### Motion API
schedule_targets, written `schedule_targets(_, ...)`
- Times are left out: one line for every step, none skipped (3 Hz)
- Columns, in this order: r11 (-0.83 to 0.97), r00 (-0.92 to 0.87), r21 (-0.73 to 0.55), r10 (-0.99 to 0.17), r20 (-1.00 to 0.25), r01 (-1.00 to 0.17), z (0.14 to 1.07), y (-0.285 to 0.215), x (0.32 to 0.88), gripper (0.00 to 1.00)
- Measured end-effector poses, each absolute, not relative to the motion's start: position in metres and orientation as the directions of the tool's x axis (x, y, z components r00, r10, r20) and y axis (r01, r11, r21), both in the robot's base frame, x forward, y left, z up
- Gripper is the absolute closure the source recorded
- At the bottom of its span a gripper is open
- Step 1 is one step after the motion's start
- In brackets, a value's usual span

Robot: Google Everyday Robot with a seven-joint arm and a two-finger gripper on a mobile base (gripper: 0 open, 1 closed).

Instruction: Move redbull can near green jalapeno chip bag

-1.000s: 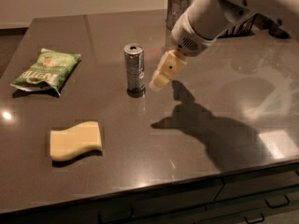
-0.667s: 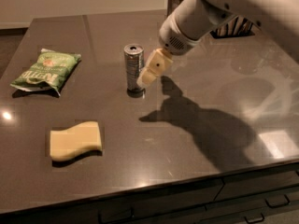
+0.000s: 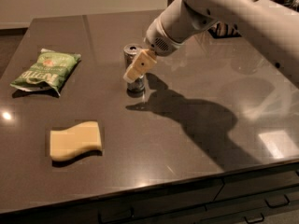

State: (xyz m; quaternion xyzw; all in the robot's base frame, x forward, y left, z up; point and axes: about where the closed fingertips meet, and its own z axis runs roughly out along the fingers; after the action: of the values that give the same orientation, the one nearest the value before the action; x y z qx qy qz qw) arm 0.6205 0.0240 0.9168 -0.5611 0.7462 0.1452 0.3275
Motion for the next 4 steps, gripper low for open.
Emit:
schedule_targets(0.312, -0.147, -0.131, -0.725, -0.673, -0.941, 0.916, 0.036, 0.618, 0.39)
schedule_targets(0.281, -0.122, -0.118, -0.706, -0.697, -0.953, 0.924, 0.051, 0.613, 0.64)
schedule_targets(0.239, -0.092, -0.108, -0.692, -0.716, -0.965, 0.933, 0.072, 0.612, 0.85)
schedule_targets(0.190, -0.059, -0.098, -0.678, -0.733, -0.977, 0.941, 0.101, 0.620, 1.00)
